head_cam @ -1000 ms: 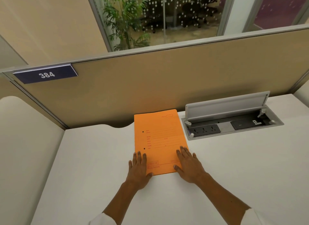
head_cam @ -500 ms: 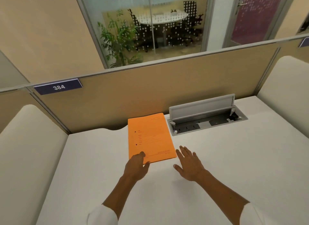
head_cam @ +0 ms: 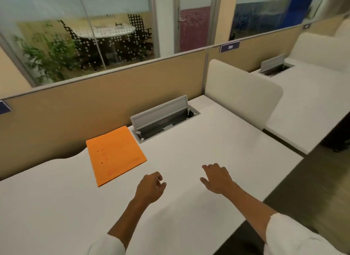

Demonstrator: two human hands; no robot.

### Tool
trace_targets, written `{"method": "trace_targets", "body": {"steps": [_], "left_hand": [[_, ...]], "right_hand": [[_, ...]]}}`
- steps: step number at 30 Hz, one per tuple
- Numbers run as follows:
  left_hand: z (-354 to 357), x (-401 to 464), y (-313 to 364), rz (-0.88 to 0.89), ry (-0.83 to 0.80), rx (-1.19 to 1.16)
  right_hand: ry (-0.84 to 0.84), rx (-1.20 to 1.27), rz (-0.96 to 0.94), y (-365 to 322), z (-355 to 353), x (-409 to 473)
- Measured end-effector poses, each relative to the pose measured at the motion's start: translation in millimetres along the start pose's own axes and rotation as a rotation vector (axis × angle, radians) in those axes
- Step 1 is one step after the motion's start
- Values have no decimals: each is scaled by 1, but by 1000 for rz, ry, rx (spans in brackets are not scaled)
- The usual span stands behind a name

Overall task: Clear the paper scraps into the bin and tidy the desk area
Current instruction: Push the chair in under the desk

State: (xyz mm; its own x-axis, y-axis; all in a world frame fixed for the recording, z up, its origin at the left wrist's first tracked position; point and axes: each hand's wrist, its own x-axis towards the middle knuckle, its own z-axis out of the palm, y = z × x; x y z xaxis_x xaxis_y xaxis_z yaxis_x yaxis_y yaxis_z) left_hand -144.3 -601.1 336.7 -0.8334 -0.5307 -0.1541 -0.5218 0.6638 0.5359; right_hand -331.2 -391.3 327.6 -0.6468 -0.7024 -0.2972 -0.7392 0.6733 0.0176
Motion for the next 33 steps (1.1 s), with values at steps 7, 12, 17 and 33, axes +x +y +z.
{"method": "trace_targets", "body": {"steps": [7,12,17,33], "left_hand": [[32,-45,51,146,-114,0],[55,-62,96,272,-164,-7],[87,-72,136,358,-235,6],[265,-233,354,668,-543,4]], "right_hand": [[18,45,201,66,20,-102],[64,78,337,117,29,-170],[93,94,414,147,41,-230],[38,67,827,312,128,-571]]}}
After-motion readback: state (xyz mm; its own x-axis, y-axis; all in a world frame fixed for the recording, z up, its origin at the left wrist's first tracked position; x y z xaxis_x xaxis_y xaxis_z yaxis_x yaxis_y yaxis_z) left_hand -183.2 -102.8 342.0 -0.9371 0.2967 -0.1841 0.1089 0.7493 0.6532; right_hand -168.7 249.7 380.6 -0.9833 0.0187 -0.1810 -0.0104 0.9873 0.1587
